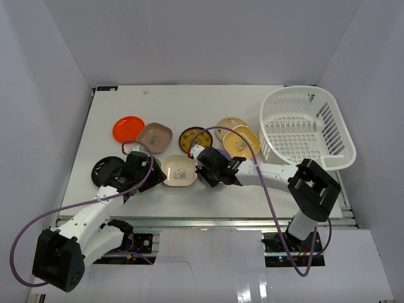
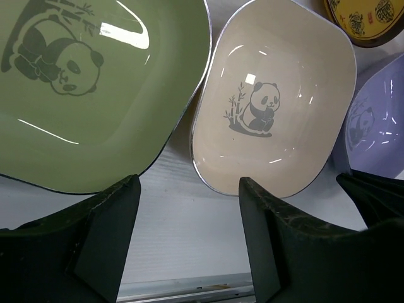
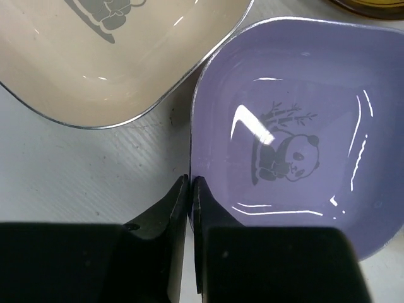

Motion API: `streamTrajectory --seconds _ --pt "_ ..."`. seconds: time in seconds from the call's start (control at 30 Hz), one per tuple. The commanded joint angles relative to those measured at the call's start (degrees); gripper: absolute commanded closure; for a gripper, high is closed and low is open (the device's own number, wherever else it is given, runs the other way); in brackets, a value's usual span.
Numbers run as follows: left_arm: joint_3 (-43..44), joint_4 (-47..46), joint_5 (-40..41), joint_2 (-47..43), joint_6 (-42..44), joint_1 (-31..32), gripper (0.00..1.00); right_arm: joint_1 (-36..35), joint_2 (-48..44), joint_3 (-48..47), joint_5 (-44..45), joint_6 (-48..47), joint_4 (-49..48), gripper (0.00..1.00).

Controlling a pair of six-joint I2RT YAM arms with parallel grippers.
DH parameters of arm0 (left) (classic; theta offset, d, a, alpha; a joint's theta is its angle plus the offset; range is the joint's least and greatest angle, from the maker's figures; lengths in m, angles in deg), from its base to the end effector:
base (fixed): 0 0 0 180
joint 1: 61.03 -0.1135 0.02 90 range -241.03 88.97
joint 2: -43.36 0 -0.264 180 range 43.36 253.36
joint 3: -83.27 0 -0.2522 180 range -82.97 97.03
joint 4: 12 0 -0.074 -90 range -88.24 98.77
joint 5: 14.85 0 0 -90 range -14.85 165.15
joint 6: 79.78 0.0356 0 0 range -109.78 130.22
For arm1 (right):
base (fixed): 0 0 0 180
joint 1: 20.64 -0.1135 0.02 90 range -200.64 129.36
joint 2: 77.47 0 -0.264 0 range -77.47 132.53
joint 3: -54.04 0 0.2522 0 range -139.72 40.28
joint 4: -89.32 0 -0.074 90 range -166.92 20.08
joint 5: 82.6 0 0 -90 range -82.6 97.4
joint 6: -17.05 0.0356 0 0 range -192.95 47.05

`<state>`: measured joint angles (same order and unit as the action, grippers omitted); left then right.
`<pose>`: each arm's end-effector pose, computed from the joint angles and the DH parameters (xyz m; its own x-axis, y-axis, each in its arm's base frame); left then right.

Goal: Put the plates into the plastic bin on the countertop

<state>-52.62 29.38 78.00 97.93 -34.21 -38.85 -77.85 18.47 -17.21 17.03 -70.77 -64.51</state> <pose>0.1698 -0.0673 0.1967 -0.7640 -0.4436 -0.4686 -0.2608 0.8765 -0.4046 0.1920 0.2871 0.1861 -0.4491 -0.6279 -0.6357 -0.7551 0.6470 -0.1056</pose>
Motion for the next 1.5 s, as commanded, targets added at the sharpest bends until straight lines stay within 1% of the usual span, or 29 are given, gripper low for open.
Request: streamTrajectory --seconds 0.0,0.1,0.13,0.17,0.2,0.3,0.33,0.37,0.43,0.47,0.53,0.57,0.63,0.67,0.73,0.77,0.83,0.87,0.9,0.93,1.0,1.1,1.17,1.23,1.3,1.33,1.37,1.43,1.47 --pt "-0.3 -2.1 2.3 0.6 -0.3 1.0 0.26 -2.3 -6.1 0.5 2.7 2.1 0.7 0.92" --pt "-0.3 -3.0 2.8 1.5 -0.3 1.8 0.28 -5.3 -11.2 0.2 4.9 3.7 4.4 0.92" --pt "-0.3 -3.5 2.9 2.2 -0.3 2.3 0.28 -5.6 -14.7 -0.2 5.0 4.8 6.5 0.92" --pt "-0.4 -3.9 2.9 2.6 -0.3 2.6 0.31 -6.0 -16.6 -0.4 4.8 5.3 7.2 0.92" --pt "-0.3 -4.5 3.1 2.9 -0.3 3.3 0.31 -6.0 -20.2 -0.6 4.2 5.6 7.5 0.92" --pt "0.0 -5.5 3.7 4.8 -0.3 4.4 0.38 -6.0 -26.0 -2.3 4.3 5.6 6.6 0.92" --pt "0.2 -5.9 4.3 5.9 -0.3 5.1 0.39 -5.9 -27.0 -3.4 5.7 4.5 6.7 0.92" --pt "0.8 -6.2 4.5 6.4 -0.3 5.4 0.41 -5.5 -27.7 -5.8 9.6 3.5 7.0 0.92" --pt "1.3 -6.2 5.3 7.5 -0.3 6.8 0.44 -4.0 -29.1 -8.7 13.7 1.4 7.8 0.92" --pt "1.7 -6.2 6.3 8.2 -0.2 7.2 0.46 -1.6 -29.2 -11.6 18.1 -0.7 9.0 0.92" --pt "1.9 -6.1 7.3 8.6 -0.1 8.1 0.51 2.6 -29.6 -13.4 21.0 -2.6 9.2 0.92" --pt "1.9 -6.3 8.3 9.1 0.0 8.2 0.53 9.1 -29.7 -14.7 20.8 -4.3 9.4 0.92" --pt "1.8 -6.3 9.1 9.7 0.2 8.8 0.58 16.5 -29.1 -15.0 17.5 -4.5 9.4 0.92" --pt "1.8 -6.4 9.6 10.3 0.6 8.9 0.60 23.2 -28.8 -15.0 14.0 -4.0 9.6 0.92" --pt "2.1 -6.8 10.2 11.0 1.4 9.3 0.67 27.7 -27.2 -14.1 13.2 -3.8 9.5 0.92" --pt "2.2 -6.8 10.3 11.7 1.5 9.6 0.69 31.6 -25.7 -13.5 13.5 -3.3 9.5 0.92" --pt "2.6 -7.0 10.6 12.5 1.6 10.1 0.73 35.0 -23.9 -11.9 14.1 -2.9 9.0 0.92" --pt "2.8 -7.0 10.9 12.8 1.7 10.3 0.74 38.8 -22.7 -11.2 13.8 -2.5 8.5 0.92" --pt "2.9 -7.0 11.0 13.5 1.8 10.4 0.77 40.9 -20.6 -10.7 12.6 -0.4 8.3 0.92" --pt "3.0 -7.0 10.9 13.7 1.9 10.5 0.86 44.5 -19.6 -9.4 11.2 0.3 7.1 0.92" --pt "3.3 -7.0 10.6 14.2 2.7 10.7 1.00 47.2 -16.5 -8.3 7.1 1.5 5.5 0.92" --pt "3.2 -6.9 10.6 12.4 3.2 11.0 1.00 48.6 -12.7 -9.1 7.3 1.9 5.5 0.92" --pt "3.3 -6.4 10.6 10.7 3.6 11.4 1.00 48.9 -11.3 -9.0 8.6 2.4 5.7 0.92" --pt "4.5 -5.5 10.3 7.7 3.9 11.7 1.00 49.0 -11.0 -7.6 7.9 3.7 5.7 0.92" --pt "6.2 -3.4 9.8 5.6 4.3 12.3 1.00 49.0 -11.6 -6.2 7.4 4.8 5.7 0.89" --pt "8.5 -2.7 9.4 3.7 4.8 12.6 1.00 49.0 -12.7 -4.7 7.0 5.6 5.5 0.85" --pt "9.6 -1.3 9.2 2.9 5.2 13.2 1.00 49.0 -13.2 -3.9 7.2 6.0 5.5 0.74" --pt "12.3 -0.3 8.2 1.9 6.4 13.9 1.00 49.0 -14.5 -2.7 7.1 6.6 5.5 0.58" --pt "15.1 0.1 7.7 1.8 6.8 14.7 1.00 49.0 -15.4 -1.9 6.8 7.0 5.5 0.40"
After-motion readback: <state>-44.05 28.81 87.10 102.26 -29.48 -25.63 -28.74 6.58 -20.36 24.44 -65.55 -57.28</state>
